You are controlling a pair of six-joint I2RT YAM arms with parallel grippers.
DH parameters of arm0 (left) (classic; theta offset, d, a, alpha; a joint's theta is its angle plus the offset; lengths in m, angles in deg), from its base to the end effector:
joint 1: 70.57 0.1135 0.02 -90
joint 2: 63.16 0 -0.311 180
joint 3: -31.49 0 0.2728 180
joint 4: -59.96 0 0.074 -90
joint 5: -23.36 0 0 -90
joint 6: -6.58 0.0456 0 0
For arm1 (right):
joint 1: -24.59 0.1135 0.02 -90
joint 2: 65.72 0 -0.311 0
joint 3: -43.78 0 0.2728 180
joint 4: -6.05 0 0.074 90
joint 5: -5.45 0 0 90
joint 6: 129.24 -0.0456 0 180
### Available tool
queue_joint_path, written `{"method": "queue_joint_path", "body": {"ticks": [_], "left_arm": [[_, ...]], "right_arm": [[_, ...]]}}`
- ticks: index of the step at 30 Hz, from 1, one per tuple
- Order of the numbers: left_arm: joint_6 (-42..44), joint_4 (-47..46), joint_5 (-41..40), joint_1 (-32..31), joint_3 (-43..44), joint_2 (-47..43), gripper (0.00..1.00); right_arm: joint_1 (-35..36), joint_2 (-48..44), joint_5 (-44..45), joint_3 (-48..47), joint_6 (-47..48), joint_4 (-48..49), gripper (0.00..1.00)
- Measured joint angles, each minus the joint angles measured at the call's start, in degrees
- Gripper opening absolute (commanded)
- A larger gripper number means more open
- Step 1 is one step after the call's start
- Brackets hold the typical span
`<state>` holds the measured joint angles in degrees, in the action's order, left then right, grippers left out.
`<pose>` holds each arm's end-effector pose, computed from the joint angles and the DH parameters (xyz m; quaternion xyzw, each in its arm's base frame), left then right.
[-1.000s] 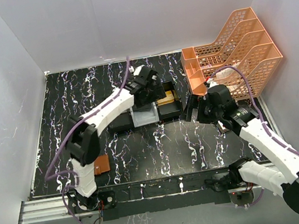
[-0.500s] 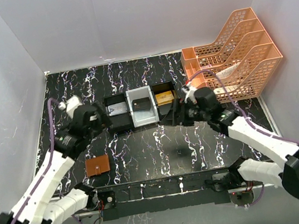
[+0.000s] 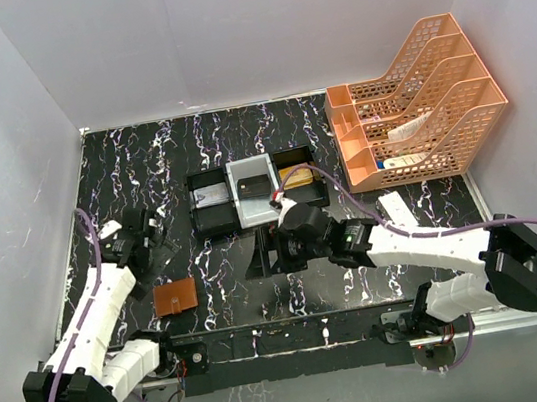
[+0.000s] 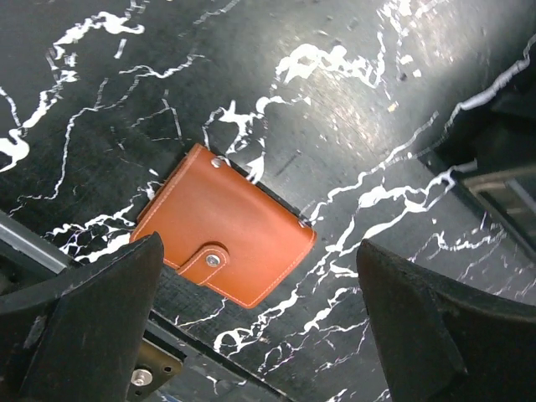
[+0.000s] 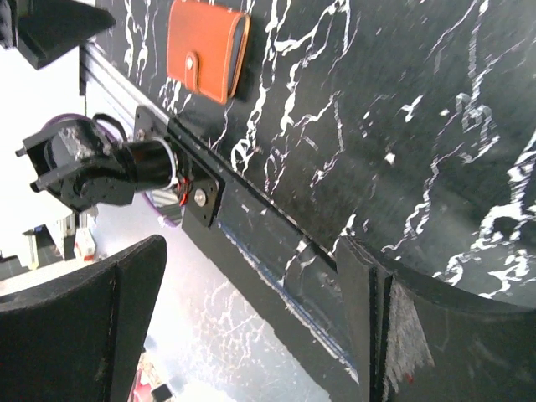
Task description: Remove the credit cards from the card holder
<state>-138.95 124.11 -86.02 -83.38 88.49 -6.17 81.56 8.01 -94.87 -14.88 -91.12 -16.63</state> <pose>0.1734 -0.0239 0.2690 -0.3850 0.8810 0.0118 0.2746 0.1514 0.2478 0.2683 -0.0793 0.8916 0.4037 0.1895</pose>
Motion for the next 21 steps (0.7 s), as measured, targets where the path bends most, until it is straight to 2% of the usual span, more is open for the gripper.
{"method": "queue_joint_path", "body": {"ticks": [4,8,15,21], "left_arm": [[-2.51,0.26,-0.98,4.17,-0.70,0.02,0.99],[-4.68,-1.27,-0.15,8.22,-4.52,2.21,0.99],[-7.58,-6.16,5.38,9.29,-14.03,1.55,0.99],[-6.62,-12.76,12.57,9.35,-17.92,-3.28,0.84]], "right_arm": [[3.56,0.39,1.62,0.85,-2.86,0.83,0.82],[4.04,0.35,3.26,1.84,-4.44,1.16,0.84],[4.04,-1.68,5.29,5.38,-5.22,0.87,0.86],[4.04,-2.43,6.14,7.26,-5.25,0.68,0.88]]}}
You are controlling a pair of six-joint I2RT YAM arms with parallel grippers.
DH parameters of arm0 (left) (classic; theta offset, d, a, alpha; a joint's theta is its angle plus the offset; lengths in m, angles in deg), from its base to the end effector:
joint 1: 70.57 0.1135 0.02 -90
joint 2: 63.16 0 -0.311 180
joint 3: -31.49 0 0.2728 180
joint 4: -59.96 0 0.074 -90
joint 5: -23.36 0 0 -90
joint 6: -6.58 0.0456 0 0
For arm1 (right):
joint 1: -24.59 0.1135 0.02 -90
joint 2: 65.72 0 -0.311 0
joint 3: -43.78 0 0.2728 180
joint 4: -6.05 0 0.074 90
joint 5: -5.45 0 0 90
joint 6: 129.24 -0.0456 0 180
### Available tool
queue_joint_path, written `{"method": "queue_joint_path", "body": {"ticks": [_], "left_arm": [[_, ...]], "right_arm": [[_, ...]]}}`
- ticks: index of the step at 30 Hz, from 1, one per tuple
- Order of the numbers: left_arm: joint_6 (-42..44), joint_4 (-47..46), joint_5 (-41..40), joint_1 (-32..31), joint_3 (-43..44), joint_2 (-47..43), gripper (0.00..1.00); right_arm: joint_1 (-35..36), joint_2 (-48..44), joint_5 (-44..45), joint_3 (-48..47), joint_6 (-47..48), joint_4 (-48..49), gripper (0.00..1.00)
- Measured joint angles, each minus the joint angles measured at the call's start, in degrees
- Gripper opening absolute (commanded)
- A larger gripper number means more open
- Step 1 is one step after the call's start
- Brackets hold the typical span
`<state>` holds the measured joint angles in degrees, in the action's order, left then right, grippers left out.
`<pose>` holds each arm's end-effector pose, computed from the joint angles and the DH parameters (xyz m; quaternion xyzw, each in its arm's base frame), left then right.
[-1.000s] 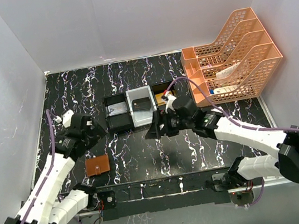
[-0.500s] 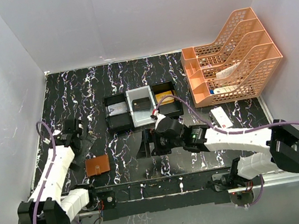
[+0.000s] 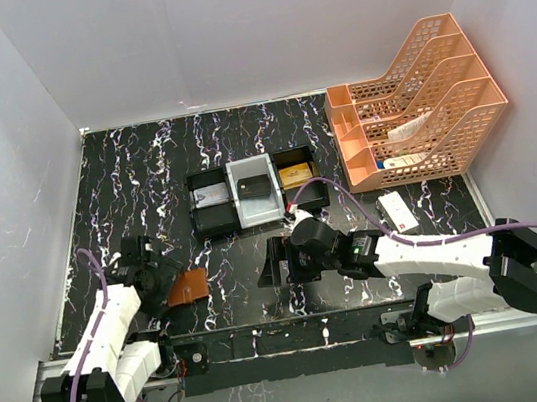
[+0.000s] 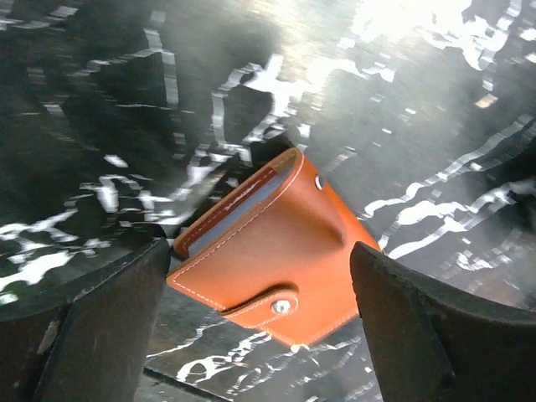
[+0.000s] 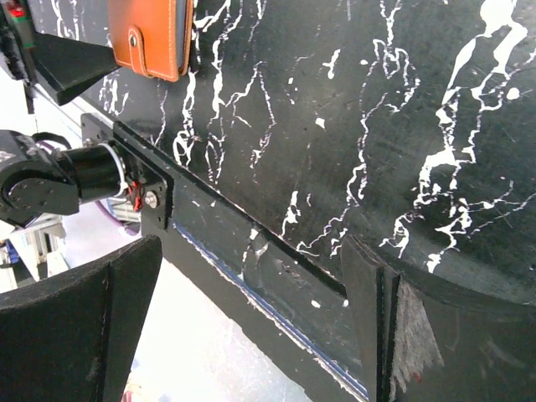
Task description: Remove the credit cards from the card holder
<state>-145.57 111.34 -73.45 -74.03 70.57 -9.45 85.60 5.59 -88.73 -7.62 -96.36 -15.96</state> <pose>0.1484 -0.0036 0.1863 -0.4893 0.8451 -0.0636 0.2058 0.1259 0.2341 0.2354 -0.0458 0.9116 0.3663 0.1807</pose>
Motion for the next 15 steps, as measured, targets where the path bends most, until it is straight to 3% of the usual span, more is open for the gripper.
{"method": "queue_joint_path", "body": {"ticks": [8,15], "left_arm": [[1.92,-13.70,15.28,-1.25,-4.28,-1.77,0.75],[0.68,-15.69,15.85,-14.03,-4.39,-1.51,0.76]], "right_arm": [[0.00,-0.02,2.95,0.50,-0.02,-0.90,0.89],[0.00,0.70,4.81,0.57,0.04,-1.84,0.89]]}}
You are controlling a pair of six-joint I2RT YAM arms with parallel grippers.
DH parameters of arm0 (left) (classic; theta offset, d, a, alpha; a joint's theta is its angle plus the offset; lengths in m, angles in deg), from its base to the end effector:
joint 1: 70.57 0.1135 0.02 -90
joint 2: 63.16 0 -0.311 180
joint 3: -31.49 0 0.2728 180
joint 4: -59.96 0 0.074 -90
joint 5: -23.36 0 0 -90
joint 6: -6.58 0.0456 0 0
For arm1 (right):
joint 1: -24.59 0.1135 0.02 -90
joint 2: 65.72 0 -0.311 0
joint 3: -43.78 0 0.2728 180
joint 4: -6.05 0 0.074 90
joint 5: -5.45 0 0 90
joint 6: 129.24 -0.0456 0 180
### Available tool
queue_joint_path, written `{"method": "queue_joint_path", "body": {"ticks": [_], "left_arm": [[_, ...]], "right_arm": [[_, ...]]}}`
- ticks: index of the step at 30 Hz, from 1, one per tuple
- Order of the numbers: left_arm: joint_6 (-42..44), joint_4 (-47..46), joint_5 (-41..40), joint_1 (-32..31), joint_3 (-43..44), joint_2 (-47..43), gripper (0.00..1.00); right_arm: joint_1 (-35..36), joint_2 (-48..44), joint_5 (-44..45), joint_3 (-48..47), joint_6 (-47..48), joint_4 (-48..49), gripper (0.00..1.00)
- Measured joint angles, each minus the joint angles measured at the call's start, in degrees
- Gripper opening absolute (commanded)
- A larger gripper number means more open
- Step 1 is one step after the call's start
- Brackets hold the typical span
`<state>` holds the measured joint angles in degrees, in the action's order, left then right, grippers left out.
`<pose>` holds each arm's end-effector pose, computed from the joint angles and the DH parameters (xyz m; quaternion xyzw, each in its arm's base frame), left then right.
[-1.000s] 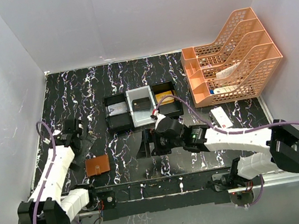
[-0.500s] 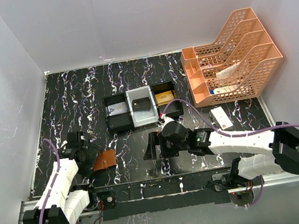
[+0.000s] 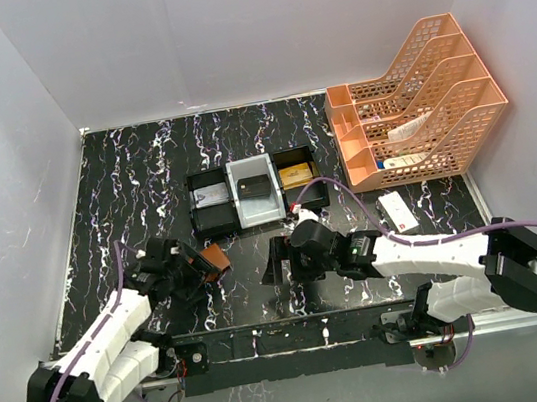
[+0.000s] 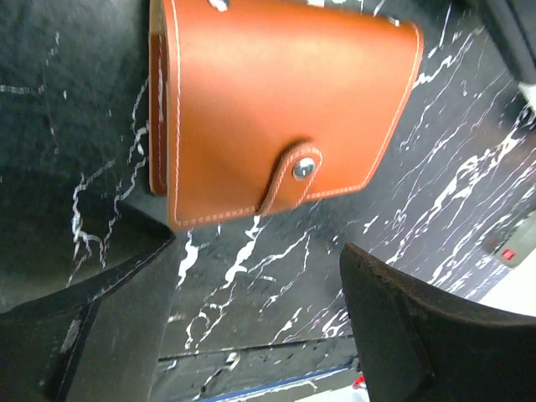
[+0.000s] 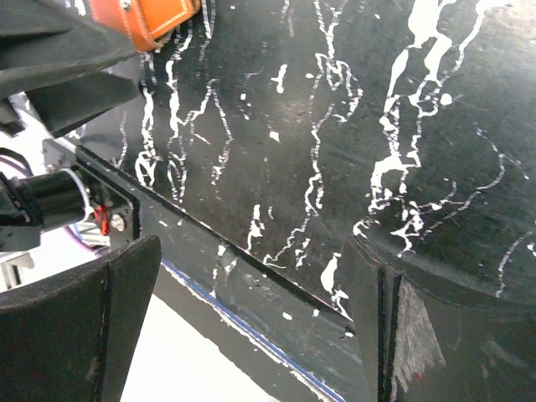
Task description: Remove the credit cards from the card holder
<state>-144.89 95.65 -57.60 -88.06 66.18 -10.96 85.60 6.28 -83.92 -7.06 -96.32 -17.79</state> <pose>0.1513 -0.0552 0.1818 -0.3311 0.8864 -0.2578 0.1953 0.1278 0.2297 0.2262 -0.0296 0.9234 0.3256 0.2012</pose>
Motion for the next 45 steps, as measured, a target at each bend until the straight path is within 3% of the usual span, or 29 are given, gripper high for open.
{"method": "queue_joint_path", "body": {"ticks": [5,9,15,20,28,40,45], "left_arm": [[-0.28,7.43,-7.28,-4.35,5.14,-3.63,0.79],[3.82,9.92,-15.50,-4.39,12.74,-5.33,0.90],[13.92,9.33,-23.89,-4.37,21.24,7.41,0.90],[21.90,5.51,-23.47,-4.37,20.74,15.82,0.88],[28.48,-4.17,-20.35,-4.35,12.55,9.01,0.88],[32.68,-13.99,-15.04,-4.31,8.28,9.29,0.88],[33.22,-16.28,-12.85,-4.20,7.80,13.53,0.87]], "right_arm": [[0.00,0.55,1.29,-0.26,0.09,-2.38,0.89],[0.00,0.35,2.47,-0.46,0.04,-2.93,0.89],[-0.02,-1.07,4.15,-0.46,-0.02,-4.50,0.89],[-0.04,-2.60,5.46,-0.46,0.00,-5.20,0.89],[-0.07,-5.86,7.15,-0.31,-0.55,-5.33,0.89],[-0.07,-6.34,7.63,0.48,-1.81,-6.10,0.89],[-0.07,-6.34,7.63,0.48,-1.84,-6.88,0.89]]}}
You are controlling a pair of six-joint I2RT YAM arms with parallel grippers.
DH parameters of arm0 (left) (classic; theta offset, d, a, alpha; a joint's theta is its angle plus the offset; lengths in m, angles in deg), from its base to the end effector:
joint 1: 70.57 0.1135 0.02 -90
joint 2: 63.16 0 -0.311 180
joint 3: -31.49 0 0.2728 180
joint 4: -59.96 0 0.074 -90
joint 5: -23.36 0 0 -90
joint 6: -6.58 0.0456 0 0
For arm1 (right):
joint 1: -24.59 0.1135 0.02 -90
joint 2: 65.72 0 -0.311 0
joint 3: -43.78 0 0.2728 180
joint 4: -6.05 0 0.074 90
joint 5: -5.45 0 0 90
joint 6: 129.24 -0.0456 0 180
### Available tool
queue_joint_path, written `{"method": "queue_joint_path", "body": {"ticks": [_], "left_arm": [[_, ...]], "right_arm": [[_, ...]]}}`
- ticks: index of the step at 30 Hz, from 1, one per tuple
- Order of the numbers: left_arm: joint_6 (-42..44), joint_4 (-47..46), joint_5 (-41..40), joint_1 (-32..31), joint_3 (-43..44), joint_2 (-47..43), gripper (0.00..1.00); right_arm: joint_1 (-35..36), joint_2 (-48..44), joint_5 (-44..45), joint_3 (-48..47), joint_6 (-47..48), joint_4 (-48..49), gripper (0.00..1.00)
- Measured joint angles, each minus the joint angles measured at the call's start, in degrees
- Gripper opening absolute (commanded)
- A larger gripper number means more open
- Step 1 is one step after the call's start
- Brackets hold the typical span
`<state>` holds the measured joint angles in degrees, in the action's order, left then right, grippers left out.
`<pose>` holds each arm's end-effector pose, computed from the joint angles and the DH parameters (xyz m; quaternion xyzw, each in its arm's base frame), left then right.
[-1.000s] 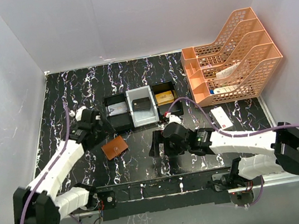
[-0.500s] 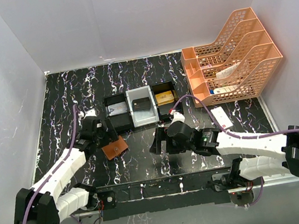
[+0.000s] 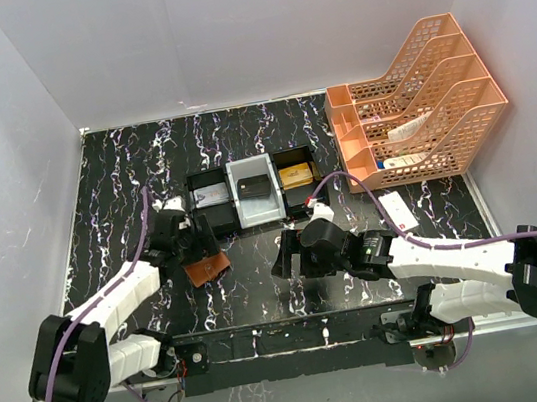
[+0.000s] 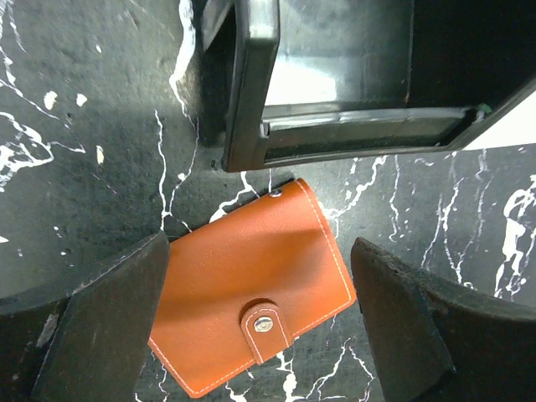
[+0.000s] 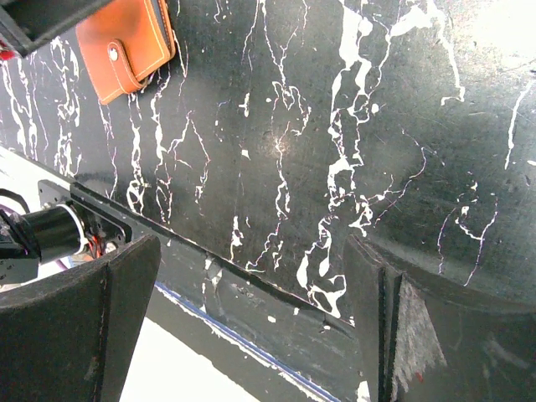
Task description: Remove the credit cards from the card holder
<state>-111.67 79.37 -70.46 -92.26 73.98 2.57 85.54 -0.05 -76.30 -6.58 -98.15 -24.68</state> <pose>0.2155 -0.0824 0.2084 -0.0657 0.9131 -0.1417 0.3767 0.1211 0.2046 0.2391 0.0105 0.9252 0.2896 0.2448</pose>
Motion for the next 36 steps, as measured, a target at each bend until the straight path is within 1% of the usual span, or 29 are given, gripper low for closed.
{"method": "queue_joint_path", "body": {"ticks": [3,6,11,17,21,26,28,32,34,36], "left_arm": [[-0.09,-1.16,1.07,0.07,-0.70,2.05,0.85],[-1.01,-2.08,2.16,0.35,-1.07,2.01,0.81],[-2.56,-4.39,4.96,0.37,-3.56,1.68,0.70],[-6.38,-9.03,9.81,-0.39,-6.49,0.33,0.66],[-11.78,-9.99,11.87,-4.44,-9.68,-3.43,0.63],[-19.30,-10.47,12.24,-10.60,-12.28,-6.56,0.63],[-21.99,-10.47,11.87,-13.05,-12.59,-6.91,0.63],[-26.29,-9.86,10.69,-18.32,-12.63,-7.13,0.62],[-27.41,-8.79,10.14,-20.17,-12.17,-6.95,0.61],[-28.46,-6.95,9.29,-21.59,-11.28,-6.62,0.59]], "right_arm": [[0.00,0.00,-0.02,0.00,-0.02,-0.02,0.89],[0.00,0.00,-0.02,0.04,-0.24,0.00,0.89],[0.00,0.00,-0.02,0.28,-1.31,0.13,0.89],[0.00,0.04,-0.02,1.55,-2.56,0.02,0.89],[-0.13,0.17,-0.31,1.92,-3.80,0.17,0.87],[-0.72,2.21,-2.25,2.10,-5.75,1.53,0.81],[-0.92,3.48,-3.74,2.49,-6.60,2.84,0.78],[-1.22,7.32,-8.11,3.93,-8.59,7.39,0.68],[-1.25,9.94,-11.06,4.59,-9.38,10.16,0.66],[-1.25,12.57,-13.49,4.61,-9.79,12.22,0.61]]}}
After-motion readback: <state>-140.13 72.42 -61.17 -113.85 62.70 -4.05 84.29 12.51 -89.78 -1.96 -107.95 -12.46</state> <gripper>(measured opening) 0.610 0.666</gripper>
